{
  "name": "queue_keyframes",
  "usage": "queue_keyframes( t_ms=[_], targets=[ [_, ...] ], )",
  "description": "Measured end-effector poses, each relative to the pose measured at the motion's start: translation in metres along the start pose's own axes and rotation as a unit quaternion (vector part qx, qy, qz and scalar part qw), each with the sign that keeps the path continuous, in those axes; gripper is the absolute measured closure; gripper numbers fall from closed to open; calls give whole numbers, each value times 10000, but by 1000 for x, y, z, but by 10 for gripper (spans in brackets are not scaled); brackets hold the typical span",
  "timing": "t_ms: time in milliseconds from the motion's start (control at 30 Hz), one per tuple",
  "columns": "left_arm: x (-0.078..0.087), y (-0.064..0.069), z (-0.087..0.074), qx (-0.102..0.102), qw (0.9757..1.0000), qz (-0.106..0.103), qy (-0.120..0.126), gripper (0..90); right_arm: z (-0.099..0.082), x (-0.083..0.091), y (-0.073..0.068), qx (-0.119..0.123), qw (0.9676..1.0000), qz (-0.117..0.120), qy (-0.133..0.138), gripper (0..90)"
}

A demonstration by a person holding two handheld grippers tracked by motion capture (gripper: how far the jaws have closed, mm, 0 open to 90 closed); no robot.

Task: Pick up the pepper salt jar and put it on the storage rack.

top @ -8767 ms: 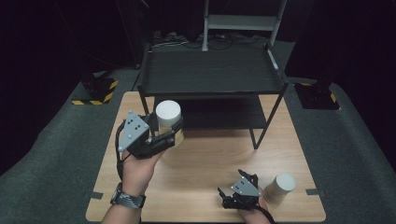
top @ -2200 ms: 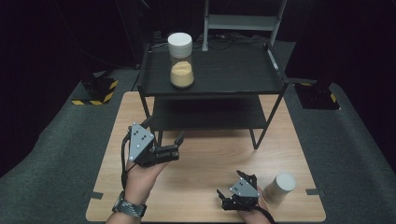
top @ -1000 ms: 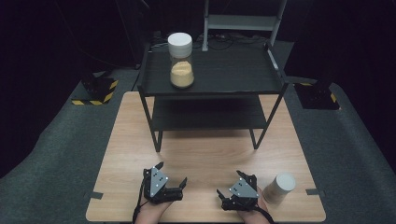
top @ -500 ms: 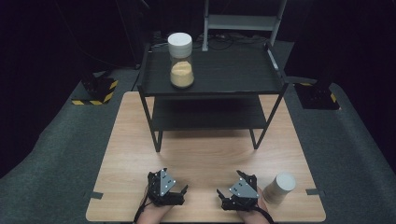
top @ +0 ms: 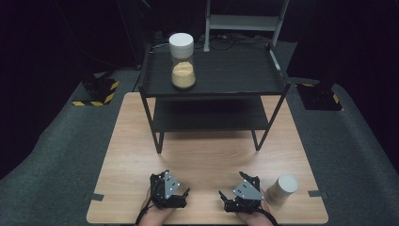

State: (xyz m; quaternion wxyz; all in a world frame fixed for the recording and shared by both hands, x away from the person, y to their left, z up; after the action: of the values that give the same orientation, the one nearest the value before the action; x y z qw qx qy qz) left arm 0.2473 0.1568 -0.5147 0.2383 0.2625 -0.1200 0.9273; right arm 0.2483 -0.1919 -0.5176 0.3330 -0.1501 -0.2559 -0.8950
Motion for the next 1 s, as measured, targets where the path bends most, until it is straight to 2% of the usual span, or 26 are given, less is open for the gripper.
queue_keyframes(
  t_ms=[233,367,467,800,1000],
  targets=[
    [0,0,0,33,10000,34,28,9,-2,2,0,-16,10000,17,77,1],
    [0,1,0,-62,10000,16,9,9,-3,4,1,-67,9999,29,95,1],
    [0,2,0,-58,10000,32,9,9,-2,6,2,-110,9998,33,150,0],
    [0,2,0,-52,10000,36,11,9,10,24,7,-194,9982,-92,566,1],
    [0,3,0,-148,9999,31,-10,9,21,39,11,-290,9956,-116,880,0]
  ],
)
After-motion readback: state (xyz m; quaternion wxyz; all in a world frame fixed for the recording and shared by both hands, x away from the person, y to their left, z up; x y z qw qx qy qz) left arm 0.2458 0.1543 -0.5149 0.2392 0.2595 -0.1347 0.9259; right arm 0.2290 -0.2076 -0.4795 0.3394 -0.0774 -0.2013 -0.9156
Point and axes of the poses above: each handheld gripper's, and its own axes: x roughly backward along the jaws, z roughly out of its top, y roughly to its right, the point moved 8 cm from there along -x, roughly forward along the jaws, and after that the axes turned 8 degrees about x, right-handed, at the moved point
